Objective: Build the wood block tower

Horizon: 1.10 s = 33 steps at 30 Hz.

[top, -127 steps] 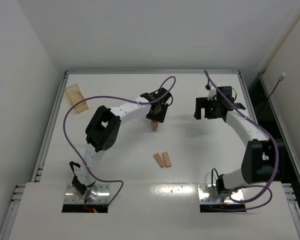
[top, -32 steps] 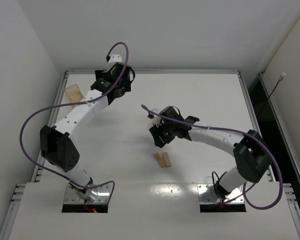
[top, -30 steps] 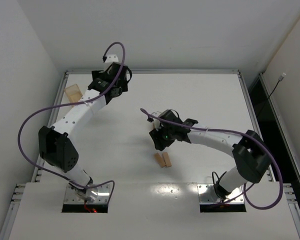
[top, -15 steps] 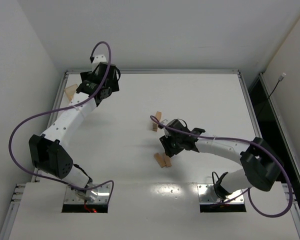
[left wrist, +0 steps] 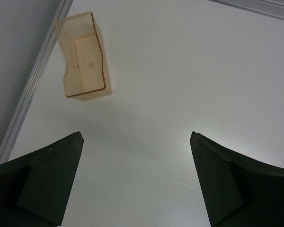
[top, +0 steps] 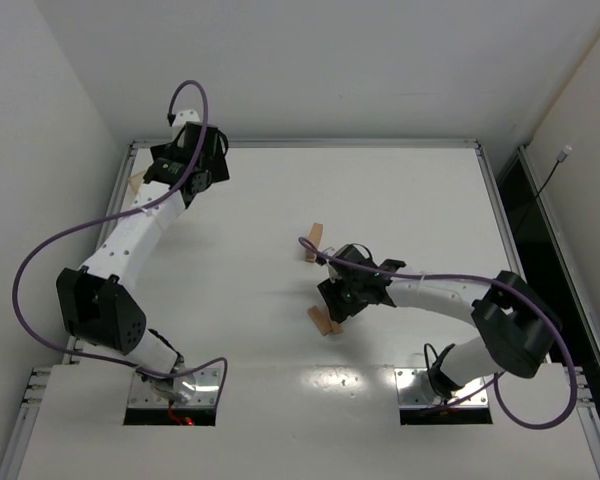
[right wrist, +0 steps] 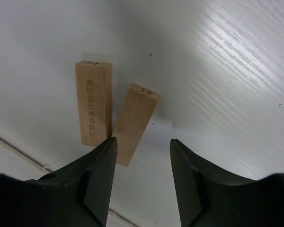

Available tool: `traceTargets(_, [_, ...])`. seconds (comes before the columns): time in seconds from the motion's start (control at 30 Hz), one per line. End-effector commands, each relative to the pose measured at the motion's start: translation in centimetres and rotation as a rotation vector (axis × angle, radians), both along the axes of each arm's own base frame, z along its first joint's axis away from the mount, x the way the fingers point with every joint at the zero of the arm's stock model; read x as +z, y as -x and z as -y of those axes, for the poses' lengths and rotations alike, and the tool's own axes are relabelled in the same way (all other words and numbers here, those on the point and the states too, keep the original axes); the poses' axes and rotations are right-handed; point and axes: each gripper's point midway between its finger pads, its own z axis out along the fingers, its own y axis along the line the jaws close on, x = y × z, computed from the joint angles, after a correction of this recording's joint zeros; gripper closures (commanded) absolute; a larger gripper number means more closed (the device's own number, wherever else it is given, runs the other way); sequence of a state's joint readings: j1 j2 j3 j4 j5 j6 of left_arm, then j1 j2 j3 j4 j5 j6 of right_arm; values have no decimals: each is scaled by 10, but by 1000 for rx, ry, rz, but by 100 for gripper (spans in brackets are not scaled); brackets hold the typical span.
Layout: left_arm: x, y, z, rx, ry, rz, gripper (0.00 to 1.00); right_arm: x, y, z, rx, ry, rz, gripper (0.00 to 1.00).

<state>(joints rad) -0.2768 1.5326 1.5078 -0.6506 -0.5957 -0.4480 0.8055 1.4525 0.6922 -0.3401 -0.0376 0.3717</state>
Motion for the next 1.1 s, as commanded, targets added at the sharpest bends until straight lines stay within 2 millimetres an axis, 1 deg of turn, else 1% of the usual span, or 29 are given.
traceTargets(0.0, [-2, -5, -7, 19, 24, -1, 5, 5, -3, -18, 9, -43, -5, 54])
traceTargets(0.03, [-2, -8, -5, 12, 30, -3, 5, 6, -1, -23, 26, -53, -11, 54])
traceTargets(0.07, [-2, -8, -5, 11, 30, -3, 5, 4, -2, -24, 35, -44, -13, 54])
traceTargets(0.1, [-6, -10, -7, 14, 34, -13, 5, 4, 0, -26, 44, -43, -13, 54])
traceTargets(0.13, [-8, -8, -8, 14, 32, -22, 5, -1, 2, -23, 44, -27, -29, 54])
traceTargets(0.17, [-8, -8, -12, 25, 32, -22, 5, -2, 1, -25, 44, -24, -31, 54])
traceTargets(0.2, [-8, -9, -11, 18, 37, -24, 5, -1, 2, -26, 49, -31, -38, 54])
traceTargets(0.27, [-17, -7, -17, 28, 40, -44, 5, -2, 1, -28, 49, -29, -40, 54])
traceTargets(0.3, [-17, -7, -16, 21, 46, -46, 5, -5, 2, -27, 48, -22, -47, 54])
traceTargets(0.33, [-17, -7, -21, 34, 46, -46, 5, -5, 2, -27, 48, -22, -47, 54])
traceTargets(0.37, [-17, -7, -21, 34, 46, -46, 5, -5, 2, -27, 48, -22, -47, 56])
traceTargets(0.4, [-18, -7, -19, 26, 53, -47, 5, -9, 3, -26, 48, -12, -56, 56])
traceTargets(0.43, [-18, -7, -19, 25, 53, -47, 5, -13, 4, -25, 48, -2, -66, 58])
traceTargets(0.47, [-18, -7, -23, 35, 53, -47, 5, -15, 0, -21, 21, 9, -69, 59])
traceTargets(0.5, [-18, -7, -21, 25, 61, -49, 5, -19, 3, -18, 20, 23, -82, 61])
traceTargets(0.53, [-18, -7, -21, 25, 61, -49, 5, -21, -1, -17, 8, 29, -89, 61])
traceTargets(0.6, [-22, -6, -21, 26, 59, -58, 5, -26, -2, -13, -3, 42, -102, 65])
traceTargets(0.63, [-22, -6, -21, 26, 59, -58, 5, -24, -6, -15, -7, 40, -88, 67])
traceTargets(0.7, [-26, -7, -25, 30, 50, -70, 5, -31, -8, -7, -40, 61, -115, 70])
traceTargets(0.77, [-26, -7, -24, 23, 56, -71, 5, -31, -11, -4, -53, 66, -110, 70])
traceTargets(0.83, [-25, -9, -22, 15, 65, -64, 5, -34, -14, 4, -81, 73, -118, 70])
traceTargets(0.87, [-25, -9, -22, 14, 65, -64, 5, -34, -12, 7, -81, 73, -118, 70])
traceTargets(0.9, [-26, -10, -20, 6, 71, -66, 5, -33, -15, 7, -90, 66, -112, 70])
traceTargets(0.97, [-29, -11, -19, 12, 77, -71, 5, -31, -17, 7, -94, 66, -99, 74])
traceTargets(1.0, [-30, -11, -18, 5, 82, -73, 5, -31, -17, 7, -94, 66, -99, 79])
traceTargets(1.03, [-30, -11, -18, 5, 83, -73, 5, -31, -19, 9, -99, 74, -91, 91])
traceTargets(1.07, [-30, -11, -17, 10, 89, -70, 5, -24, -26, 5, -93, 63, -62, 98])
